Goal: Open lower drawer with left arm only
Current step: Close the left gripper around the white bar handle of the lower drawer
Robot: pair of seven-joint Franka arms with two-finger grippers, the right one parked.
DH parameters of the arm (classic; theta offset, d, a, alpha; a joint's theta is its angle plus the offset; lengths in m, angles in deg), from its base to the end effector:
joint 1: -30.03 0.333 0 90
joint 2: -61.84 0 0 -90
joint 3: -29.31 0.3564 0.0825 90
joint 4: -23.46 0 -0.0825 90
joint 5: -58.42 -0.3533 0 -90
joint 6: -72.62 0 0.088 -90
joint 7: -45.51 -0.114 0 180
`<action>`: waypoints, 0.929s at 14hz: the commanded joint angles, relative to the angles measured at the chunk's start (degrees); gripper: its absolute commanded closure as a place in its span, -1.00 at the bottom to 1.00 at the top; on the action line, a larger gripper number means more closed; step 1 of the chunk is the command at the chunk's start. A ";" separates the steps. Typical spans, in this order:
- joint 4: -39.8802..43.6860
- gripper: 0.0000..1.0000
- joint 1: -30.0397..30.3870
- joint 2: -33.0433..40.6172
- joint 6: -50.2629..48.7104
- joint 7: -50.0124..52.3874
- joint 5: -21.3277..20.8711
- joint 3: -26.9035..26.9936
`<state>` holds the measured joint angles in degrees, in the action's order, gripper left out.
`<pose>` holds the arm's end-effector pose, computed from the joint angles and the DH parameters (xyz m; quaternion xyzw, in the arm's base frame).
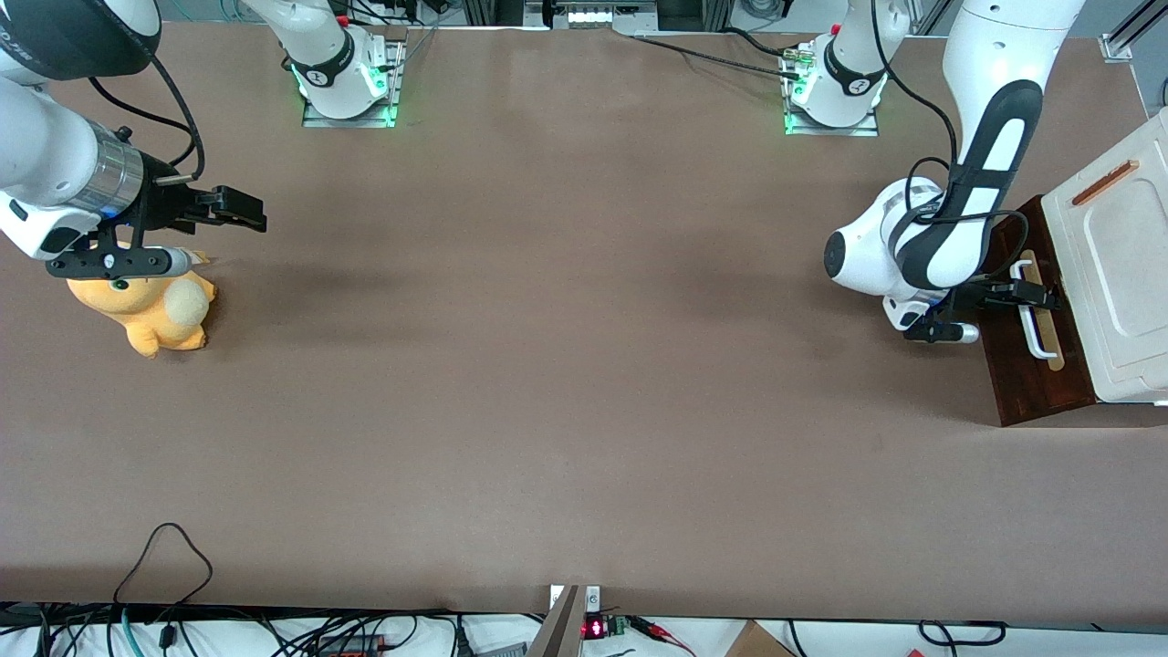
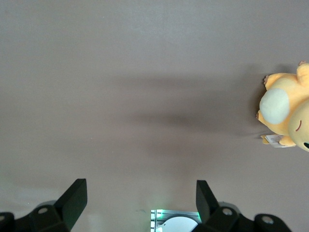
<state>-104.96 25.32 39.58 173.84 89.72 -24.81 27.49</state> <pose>0.5070 0.0370 0.2628 -0.7724 0.1495 0.0525 0.6150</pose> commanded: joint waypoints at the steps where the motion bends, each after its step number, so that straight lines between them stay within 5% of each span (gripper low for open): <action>1: -0.87 -0.55 -0.04 0.11 -0.05 1.40 -1.67 0.32; 10: -1.04 -0.37 0.23 -1.56 0.56 3.86 -3.69 1.38; 13: -1.04 -0.06 0.23 -1.65 0.56 3.86 -3.69 1.38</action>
<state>-105.72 25.44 37.93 173.98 92.51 -26.81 28.64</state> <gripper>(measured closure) 0.427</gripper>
